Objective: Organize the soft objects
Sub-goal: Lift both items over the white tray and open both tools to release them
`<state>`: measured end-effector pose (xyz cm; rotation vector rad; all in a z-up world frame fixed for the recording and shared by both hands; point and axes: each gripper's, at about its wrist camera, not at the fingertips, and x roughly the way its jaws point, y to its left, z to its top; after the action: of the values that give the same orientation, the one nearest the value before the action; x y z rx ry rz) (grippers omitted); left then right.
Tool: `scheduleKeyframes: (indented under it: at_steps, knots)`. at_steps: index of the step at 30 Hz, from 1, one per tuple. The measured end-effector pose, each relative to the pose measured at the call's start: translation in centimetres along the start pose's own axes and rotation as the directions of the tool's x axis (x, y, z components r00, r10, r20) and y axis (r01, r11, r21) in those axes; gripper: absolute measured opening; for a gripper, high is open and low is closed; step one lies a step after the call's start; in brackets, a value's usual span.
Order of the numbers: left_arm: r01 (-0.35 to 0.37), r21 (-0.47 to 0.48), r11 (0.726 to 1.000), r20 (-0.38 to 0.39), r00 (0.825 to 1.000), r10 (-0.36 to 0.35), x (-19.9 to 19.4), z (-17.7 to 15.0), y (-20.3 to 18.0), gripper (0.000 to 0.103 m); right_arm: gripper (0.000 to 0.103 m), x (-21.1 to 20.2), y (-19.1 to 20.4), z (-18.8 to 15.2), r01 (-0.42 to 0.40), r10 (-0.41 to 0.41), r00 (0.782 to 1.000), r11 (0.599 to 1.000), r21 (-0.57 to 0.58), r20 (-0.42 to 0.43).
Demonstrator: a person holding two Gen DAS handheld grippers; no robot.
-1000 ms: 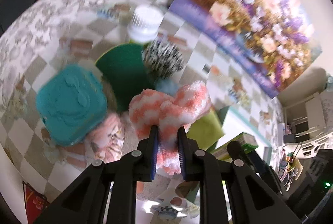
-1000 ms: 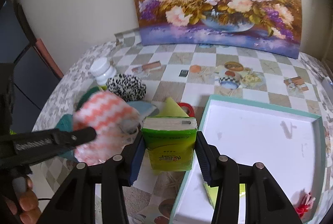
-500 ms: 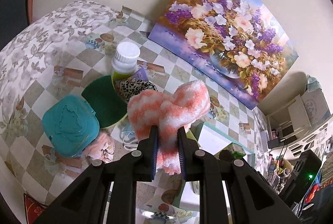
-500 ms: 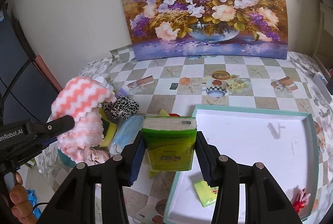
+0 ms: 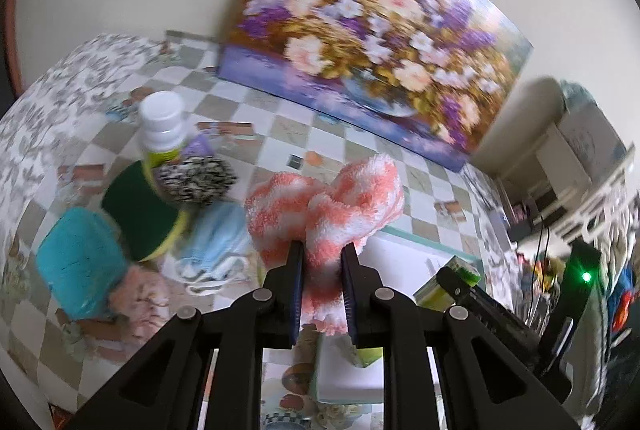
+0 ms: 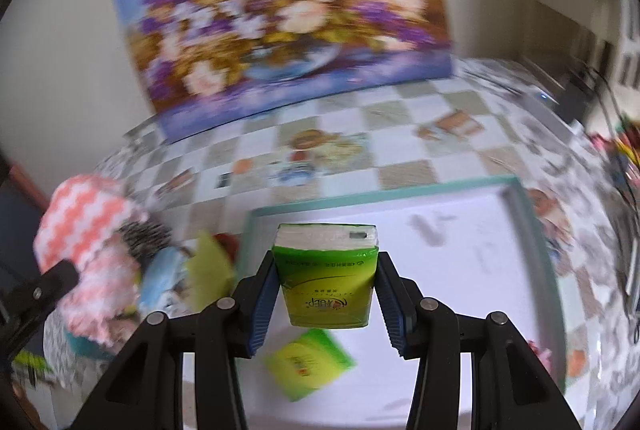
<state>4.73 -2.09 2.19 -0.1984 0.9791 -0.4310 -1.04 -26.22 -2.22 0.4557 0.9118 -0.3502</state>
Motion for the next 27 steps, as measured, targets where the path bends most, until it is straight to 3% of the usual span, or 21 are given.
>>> scheduleKeyframes:
  at_steps: [4,11,19,27]
  knots:
    - [-0.016,0.116,0.993,-0.009,1.000,0.017,0.9,-0.6,-3.1,0.018,0.050,0.5,-3.6,0.4,0.095,-0.093,0.995,0.991,0.091,-0.021]
    - [0.012,0.241,0.971,-0.069,0.998,0.005,3.7,-1.0,-7.6,0.018,0.050,1.4,-8.6,0.3,0.191,-0.176,0.981,0.951,0.242,-0.084]
    - [0.018,0.308,0.951,-0.101,0.995,0.014,8.0,-1.9,-11.4,0.018,0.050,2.4,-10.5,0.0,0.265,-0.248,0.963,0.936,0.230,-0.101]
    - [0.037,0.340,0.940,-0.182,0.983,0.027,10.8,-3.5,-13.2,0.022,0.050,2.2,-10.8,0.2,0.271,-0.257,0.962,0.942,0.199,-0.092]
